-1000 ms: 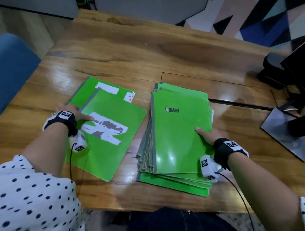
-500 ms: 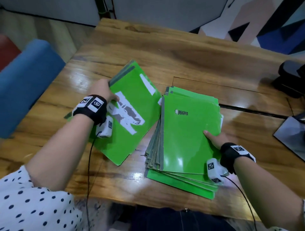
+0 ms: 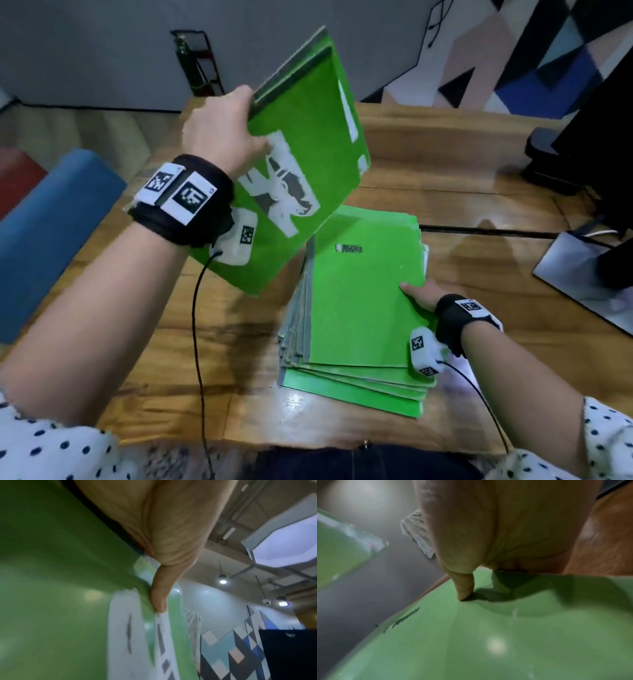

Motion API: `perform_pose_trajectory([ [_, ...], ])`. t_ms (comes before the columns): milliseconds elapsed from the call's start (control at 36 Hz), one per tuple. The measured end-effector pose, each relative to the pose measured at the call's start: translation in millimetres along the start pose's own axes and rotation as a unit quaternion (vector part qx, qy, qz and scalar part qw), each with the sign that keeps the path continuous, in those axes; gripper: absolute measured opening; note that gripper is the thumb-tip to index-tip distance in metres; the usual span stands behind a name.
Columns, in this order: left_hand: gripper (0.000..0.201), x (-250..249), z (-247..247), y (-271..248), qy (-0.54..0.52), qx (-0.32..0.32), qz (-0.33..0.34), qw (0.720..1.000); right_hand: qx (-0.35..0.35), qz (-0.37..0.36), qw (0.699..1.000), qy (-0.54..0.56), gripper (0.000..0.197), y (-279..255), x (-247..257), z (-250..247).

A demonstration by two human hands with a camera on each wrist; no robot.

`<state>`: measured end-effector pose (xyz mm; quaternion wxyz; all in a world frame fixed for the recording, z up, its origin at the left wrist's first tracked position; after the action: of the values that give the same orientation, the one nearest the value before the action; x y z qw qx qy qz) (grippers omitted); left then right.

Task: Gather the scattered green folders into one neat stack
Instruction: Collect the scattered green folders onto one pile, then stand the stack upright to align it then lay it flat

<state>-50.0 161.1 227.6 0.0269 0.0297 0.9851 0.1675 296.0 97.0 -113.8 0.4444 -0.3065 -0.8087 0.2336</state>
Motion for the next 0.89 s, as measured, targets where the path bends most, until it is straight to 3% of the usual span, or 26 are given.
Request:
perform_pose_trajectory([
  [111, 0.044, -11, 15, 8, -0.12, 0.051, -0.053, 0.99, 0.008, 0.01, 1.0, -0.015, 0.056, -28, 15, -3],
  [222, 0.05, -21, 84, -16, -0.259, 0.145, -0.122, 0.947, 0.016, 0.023, 1.0, -0.008, 0.028, -45, 24, -7],
  [306, 0.056, -27, 138, -51, -0.267, 0.202, -0.161, 0.928, 0.022, 0.027, 0.999, 0.03, 0.03, -43, 19, -10],
  [417, 0.063, -25, 190, -92, -0.205, 0.294, -0.224, 0.906, 0.036, 0.029, 0.996, 0.078, 0.063, -40, 12, -10],
  [528, 0.059, -29, 215, -114, -0.161, 0.369, -0.248, 0.881, 0.055, 0.026, 0.993, 0.097, 0.074, -47, 20, -8],
  [611, 0.08, -38, 226, -121, -0.194, 0.389, -0.269, 0.859, 0.063, 0.03, 0.993, 0.094, 0.085, -48, 23, -7],
  [694, 0.106, -56, 233, -131, -0.263, 0.43, -0.294, 0.812, 0.069, 0.033, 0.991, 0.107, 0.098, -46, 24, -3],
  [778, 0.139, -67, 248, -137, -0.308, 0.457, -0.317, 0.771, 0.032, 0.043, 0.991, 0.121, 0.09, -42, 23, -5],
  [805, 0.133, -69, 243, -139, -0.329, 0.457, -0.323, 0.76, 0.018, 0.051, 0.99, 0.131, 0.089, -41, 22, -6],
  [861, 0.091, -67, 243, -141, -0.386, 0.438, -0.345, 0.735, 0.005, 0.06, 0.987, 0.147, 0.09, -39, 18, -9],
  [889, 0.082, -65, 245, -143, -0.405, 0.441, -0.353, 0.719, 0.001, 0.061, 0.986, 0.154, 0.094, -37, 17, -10],
])
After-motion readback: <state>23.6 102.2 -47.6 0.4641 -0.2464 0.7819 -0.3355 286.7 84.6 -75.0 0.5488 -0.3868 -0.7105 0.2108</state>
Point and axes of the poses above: each hand's wrist, its own y-axis towards the middle knuckle, its own z-axis out of the palm, x = y × z, the point moved 4 cm from there along y, towards the middle knuckle, and after that the axes turned 10 degrees about y, right-handed, at the moved point
